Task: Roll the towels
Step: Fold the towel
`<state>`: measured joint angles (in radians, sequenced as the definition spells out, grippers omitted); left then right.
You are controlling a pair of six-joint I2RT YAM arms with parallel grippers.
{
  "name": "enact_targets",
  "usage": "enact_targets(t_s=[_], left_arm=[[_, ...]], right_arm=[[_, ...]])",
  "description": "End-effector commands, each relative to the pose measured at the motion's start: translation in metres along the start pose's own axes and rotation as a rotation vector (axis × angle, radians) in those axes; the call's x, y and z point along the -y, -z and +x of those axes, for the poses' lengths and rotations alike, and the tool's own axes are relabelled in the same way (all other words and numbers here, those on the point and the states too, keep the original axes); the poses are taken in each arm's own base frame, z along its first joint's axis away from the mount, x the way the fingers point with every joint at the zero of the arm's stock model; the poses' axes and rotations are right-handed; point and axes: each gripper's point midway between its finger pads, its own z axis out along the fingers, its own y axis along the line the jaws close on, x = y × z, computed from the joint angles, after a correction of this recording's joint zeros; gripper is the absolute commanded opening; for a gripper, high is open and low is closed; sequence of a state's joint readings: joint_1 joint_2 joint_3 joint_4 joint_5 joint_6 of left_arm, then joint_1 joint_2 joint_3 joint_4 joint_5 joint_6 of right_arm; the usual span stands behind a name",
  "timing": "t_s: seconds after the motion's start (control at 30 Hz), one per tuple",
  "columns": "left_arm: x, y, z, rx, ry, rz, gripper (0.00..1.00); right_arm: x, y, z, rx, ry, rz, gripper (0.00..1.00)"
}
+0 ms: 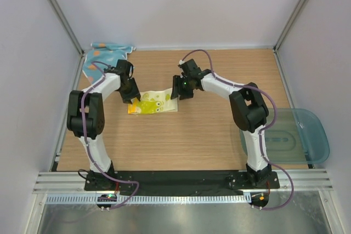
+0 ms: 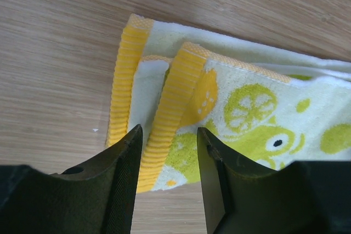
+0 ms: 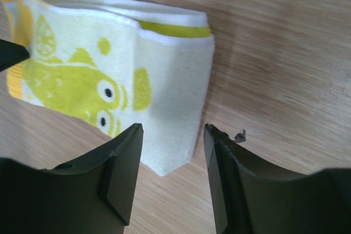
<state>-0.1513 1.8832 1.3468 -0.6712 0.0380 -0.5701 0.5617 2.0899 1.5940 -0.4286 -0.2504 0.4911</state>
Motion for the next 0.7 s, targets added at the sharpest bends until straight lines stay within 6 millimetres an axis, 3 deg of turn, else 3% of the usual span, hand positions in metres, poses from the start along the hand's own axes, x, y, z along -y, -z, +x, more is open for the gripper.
enact_targets(t_s=[0.0,0.2,0.27,0.3,0.33,0.4,0.43,0.67], left_arm=[[0.010,-0.003,-0.016,0.034,0.005,0.019,0.45],[0.006,-0.015,-0.014,0.024,0.007,-0.006,0.45],[0.008,-0.018,-0.015,0.024,0.006,0.001,0.41],[0.007,-0.022,-0.012,0.016,0.006,-0.002,0.36],[0.009,-0.022,-0.013,0.016,0.005,0.003,0.19],[0.011,-0.020,-0.015,0.023,0.003,0.006,0.05],[0.013,-0.015,-0.018,0.038,-0.002,0.007,0.00],[-0.001,0.029,-0.036,0.180,-0.024,-0.096,0.00]], right_arm=[[0.013,-0.013,0.007,-0.033,0.032,0.044,0.57],[0.024,-0.027,0.017,-0.061,0.043,0.054,0.56],[0.023,-0.027,0.020,-0.068,0.048,0.050,0.52],[0.025,-0.028,0.020,-0.068,0.046,0.051,0.47],[0.025,-0.028,0.022,-0.072,0.048,0.052,0.43],[0.027,-0.028,0.025,-0.076,0.047,0.056,0.33],[0.028,-0.028,0.025,-0.076,0.047,0.060,0.31],[0.036,-0.027,0.035,-0.100,0.042,0.089,0.30]])
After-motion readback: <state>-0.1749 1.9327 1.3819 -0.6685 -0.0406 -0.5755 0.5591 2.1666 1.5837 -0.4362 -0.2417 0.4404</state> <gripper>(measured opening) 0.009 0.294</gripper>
